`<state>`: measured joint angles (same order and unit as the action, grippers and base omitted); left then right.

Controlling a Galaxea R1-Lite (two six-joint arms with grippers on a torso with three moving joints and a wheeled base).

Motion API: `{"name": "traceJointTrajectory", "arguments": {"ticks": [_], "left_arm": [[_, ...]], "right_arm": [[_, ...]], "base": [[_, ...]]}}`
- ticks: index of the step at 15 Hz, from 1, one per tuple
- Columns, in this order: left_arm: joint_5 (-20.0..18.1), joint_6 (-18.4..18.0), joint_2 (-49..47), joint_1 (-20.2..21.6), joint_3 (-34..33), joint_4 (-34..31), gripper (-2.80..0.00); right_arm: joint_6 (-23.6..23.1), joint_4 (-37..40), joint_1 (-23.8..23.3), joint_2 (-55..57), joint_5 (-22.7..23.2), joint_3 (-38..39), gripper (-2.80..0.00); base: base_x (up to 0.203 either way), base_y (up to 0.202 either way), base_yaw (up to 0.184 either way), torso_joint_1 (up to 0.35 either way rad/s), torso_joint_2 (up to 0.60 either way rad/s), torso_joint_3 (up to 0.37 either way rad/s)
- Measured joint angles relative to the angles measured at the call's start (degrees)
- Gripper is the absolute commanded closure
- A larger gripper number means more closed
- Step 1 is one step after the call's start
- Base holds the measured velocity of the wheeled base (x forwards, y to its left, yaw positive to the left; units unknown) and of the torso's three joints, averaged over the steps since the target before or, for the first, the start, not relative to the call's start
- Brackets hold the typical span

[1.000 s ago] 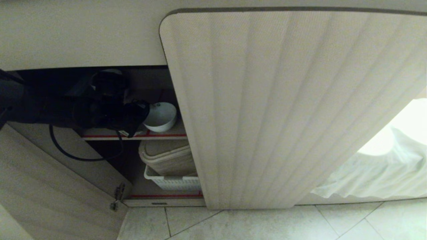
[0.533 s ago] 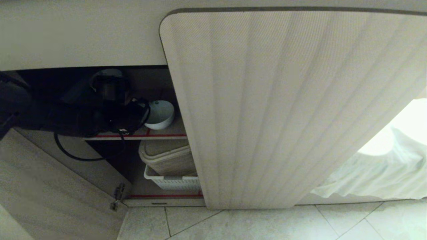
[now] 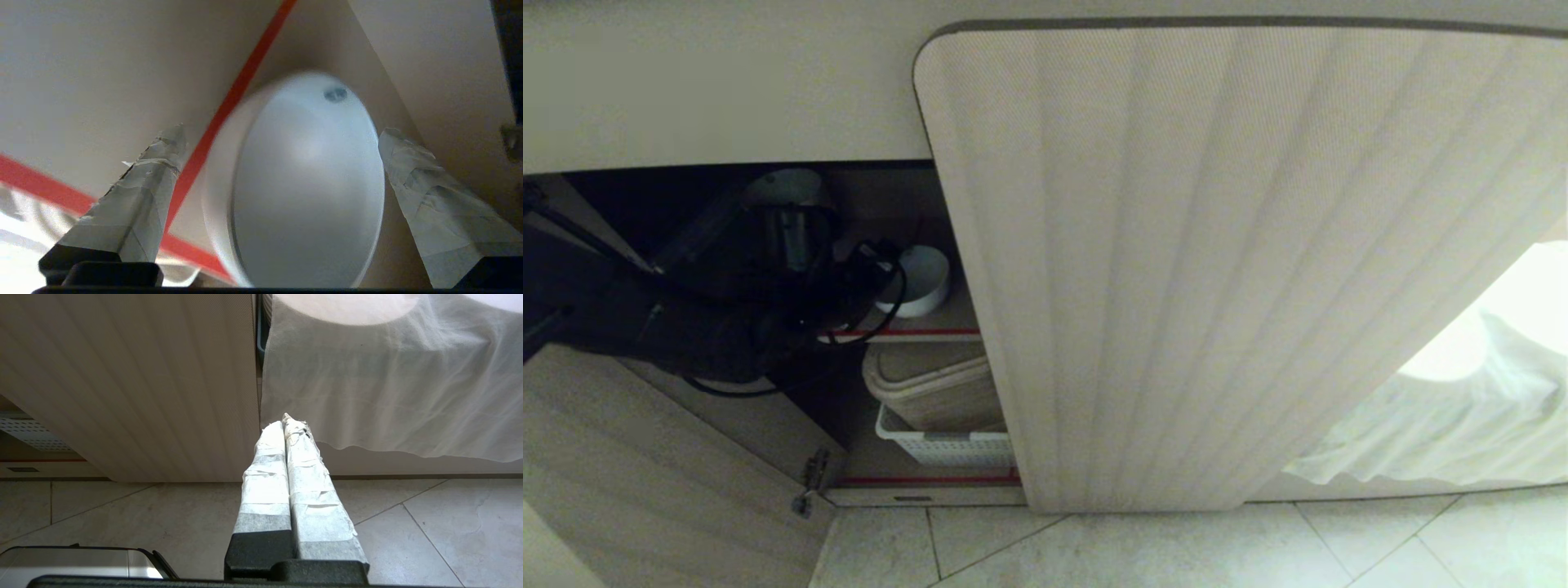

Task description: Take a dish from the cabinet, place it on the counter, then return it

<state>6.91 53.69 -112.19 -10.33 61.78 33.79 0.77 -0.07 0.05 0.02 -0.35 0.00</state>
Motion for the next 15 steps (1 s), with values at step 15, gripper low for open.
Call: {"name": "traceJointTrajectory", "arguments": {"ticks": [15], "left_arm": [[0.9, -28.3, 4.7, -1.8, -23.3, 27.9, -2.8]], "right_arm": [[0.0, 0.0, 0.0, 0.0, 0.0, 0.0, 0.0]], "base": [[0.0, 0.0, 0.0, 0.0, 0.0, 0.0]]}}
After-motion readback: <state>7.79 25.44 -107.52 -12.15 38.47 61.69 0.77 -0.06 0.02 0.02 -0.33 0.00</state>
